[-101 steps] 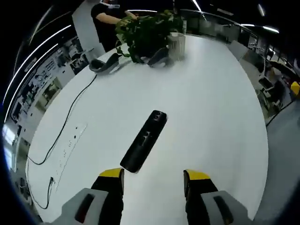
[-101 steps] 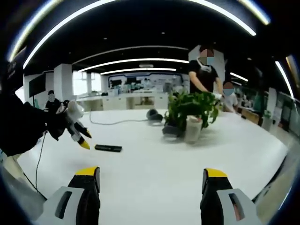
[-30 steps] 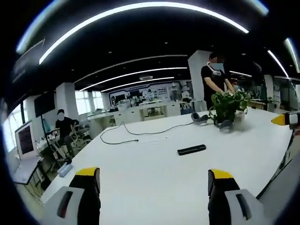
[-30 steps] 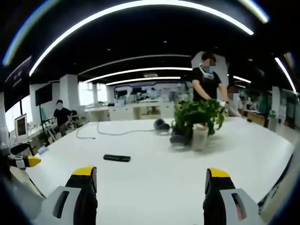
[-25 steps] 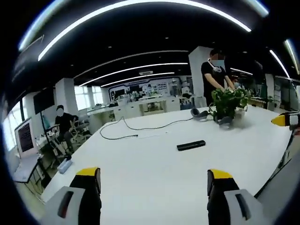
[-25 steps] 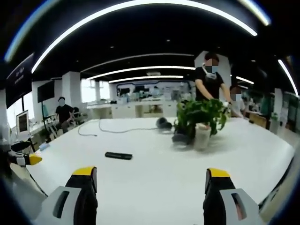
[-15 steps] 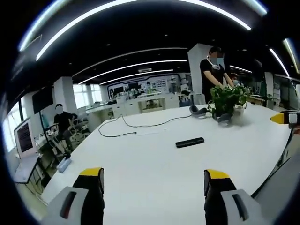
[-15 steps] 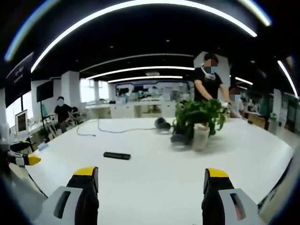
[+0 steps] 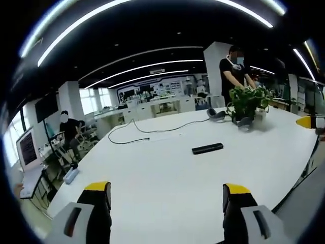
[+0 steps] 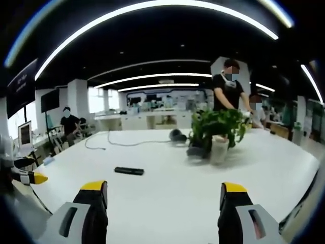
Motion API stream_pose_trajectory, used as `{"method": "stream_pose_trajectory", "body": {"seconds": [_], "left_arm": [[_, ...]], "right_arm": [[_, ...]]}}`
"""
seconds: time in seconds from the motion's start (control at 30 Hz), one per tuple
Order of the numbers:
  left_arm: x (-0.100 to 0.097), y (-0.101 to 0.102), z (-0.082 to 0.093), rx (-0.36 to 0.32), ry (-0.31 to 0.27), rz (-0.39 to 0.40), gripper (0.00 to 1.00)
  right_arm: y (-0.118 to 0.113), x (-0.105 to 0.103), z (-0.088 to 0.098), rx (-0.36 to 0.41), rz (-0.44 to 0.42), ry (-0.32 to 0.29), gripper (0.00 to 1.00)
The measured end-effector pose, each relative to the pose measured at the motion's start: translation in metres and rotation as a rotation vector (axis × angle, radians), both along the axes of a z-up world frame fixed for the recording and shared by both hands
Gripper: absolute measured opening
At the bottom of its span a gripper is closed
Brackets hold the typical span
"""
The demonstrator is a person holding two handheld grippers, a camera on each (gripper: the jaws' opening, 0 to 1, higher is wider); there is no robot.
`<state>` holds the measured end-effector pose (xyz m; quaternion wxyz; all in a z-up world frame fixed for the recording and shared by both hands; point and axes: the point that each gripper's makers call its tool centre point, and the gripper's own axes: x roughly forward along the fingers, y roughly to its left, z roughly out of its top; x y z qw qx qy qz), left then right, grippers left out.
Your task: Press the specified remote control buttons in sequence, fully releasing each button before pressing the next.
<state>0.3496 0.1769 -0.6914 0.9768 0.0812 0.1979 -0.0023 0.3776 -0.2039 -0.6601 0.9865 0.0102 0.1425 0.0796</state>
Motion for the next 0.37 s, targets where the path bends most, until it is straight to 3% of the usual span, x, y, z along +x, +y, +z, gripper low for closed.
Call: {"method": "stream_pose_trajectory", "body": {"seconds": [0.37], "left_arm": [[0.0001,-0.0048,-0.0067,0.023,0.032,-0.022,0.95]], "right_arm": [[-0.0020,0.0004,-0.0039,-0.007,-0.003,0.015,0.90]]}}
